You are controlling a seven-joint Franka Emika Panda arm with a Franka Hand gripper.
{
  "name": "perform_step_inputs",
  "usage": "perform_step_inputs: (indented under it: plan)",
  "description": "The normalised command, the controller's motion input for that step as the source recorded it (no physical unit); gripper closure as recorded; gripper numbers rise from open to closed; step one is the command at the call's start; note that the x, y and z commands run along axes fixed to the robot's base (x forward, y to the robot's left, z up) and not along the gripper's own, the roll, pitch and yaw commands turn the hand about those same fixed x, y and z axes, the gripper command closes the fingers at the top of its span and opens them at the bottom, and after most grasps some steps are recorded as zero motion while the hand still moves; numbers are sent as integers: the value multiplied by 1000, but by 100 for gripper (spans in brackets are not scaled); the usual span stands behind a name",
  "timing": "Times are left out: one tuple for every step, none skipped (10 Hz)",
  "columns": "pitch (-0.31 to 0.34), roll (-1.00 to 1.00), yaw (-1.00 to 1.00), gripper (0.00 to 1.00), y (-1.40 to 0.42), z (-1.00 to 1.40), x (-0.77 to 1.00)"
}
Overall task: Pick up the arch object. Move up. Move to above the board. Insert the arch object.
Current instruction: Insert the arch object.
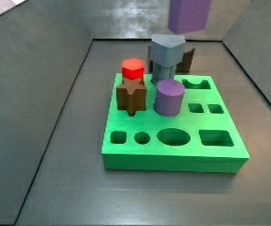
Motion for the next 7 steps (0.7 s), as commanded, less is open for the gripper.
perform_step_inputs:
  plan:
    - [-30, 117, -634, 100, 126, -83, 571]
    - [-16, 139, -549, 100, 123, -117, 663]
    - [-13, 137, -466, 100, 109, -114, 760]
    - [0, 157, -389, 100, 103, -131, 806]
    - [0, 159, -357, 100, 91, -117, 800]
    - [59, 151, -306, 100, 63, -66, 791]
    - [214, 149, -120, 100, 6, 0, 826]
